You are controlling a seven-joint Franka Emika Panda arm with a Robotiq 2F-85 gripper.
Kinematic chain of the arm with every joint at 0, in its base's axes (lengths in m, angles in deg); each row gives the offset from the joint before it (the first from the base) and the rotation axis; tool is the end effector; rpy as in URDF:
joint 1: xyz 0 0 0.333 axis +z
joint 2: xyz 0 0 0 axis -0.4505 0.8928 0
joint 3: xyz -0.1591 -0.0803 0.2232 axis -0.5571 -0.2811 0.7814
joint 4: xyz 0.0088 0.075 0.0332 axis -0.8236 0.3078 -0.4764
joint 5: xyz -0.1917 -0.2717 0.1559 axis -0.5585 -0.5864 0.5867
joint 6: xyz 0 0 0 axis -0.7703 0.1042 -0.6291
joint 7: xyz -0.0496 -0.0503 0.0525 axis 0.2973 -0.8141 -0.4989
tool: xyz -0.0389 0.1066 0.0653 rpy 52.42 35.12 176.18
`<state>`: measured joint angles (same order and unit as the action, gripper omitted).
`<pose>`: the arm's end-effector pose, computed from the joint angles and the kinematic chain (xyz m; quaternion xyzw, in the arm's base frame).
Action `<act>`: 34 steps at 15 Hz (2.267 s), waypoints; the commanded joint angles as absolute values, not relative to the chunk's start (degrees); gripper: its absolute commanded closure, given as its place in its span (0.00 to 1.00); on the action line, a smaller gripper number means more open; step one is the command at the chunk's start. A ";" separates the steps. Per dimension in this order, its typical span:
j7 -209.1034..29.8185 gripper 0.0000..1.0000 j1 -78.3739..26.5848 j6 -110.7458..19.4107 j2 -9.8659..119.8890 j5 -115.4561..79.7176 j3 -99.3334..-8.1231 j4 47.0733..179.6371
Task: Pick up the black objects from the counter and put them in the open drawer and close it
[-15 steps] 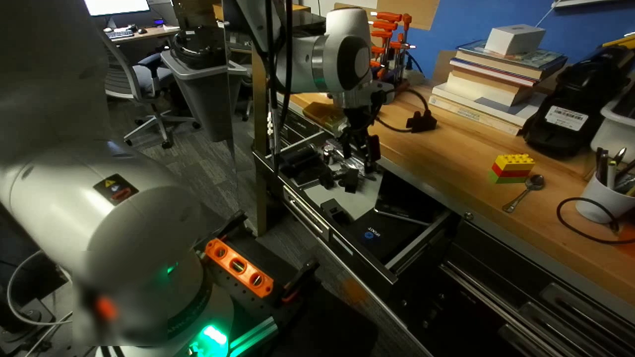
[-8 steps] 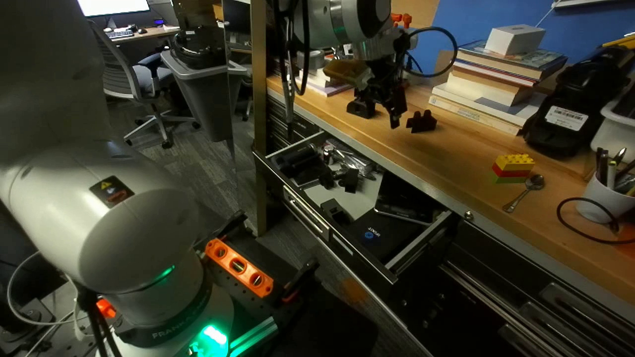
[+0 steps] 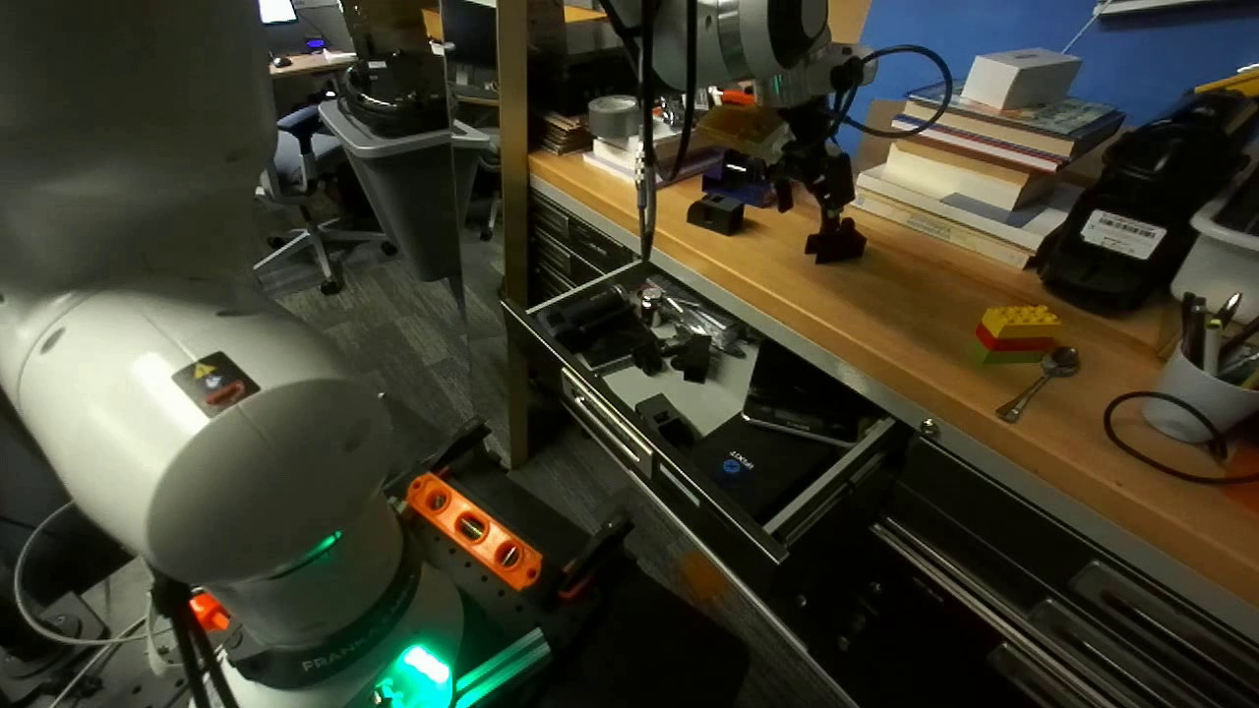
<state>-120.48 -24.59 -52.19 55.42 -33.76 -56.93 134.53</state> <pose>0.5962 -0.0542 0.3026 0.9613 -0.2245 0.1222 0.1031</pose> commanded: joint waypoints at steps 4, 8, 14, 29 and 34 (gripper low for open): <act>-119.73 0.00 -25.02 -47.07 68.26 -25.29 -57.81 117.91; -119.76 0.00 -25.21 -44.26 72.59 -22.44 -58.20 112.50; -119.81 0.00 -25.69 -42.60 76.11 -20.44 -58.95 108.36; -103.93 0.76 -27.66 -36.18 70.38 -16.72 -54.99 113.66; -99.74 0.76 -27.16 -33.94 59.97 -17.00 -54.51 126.64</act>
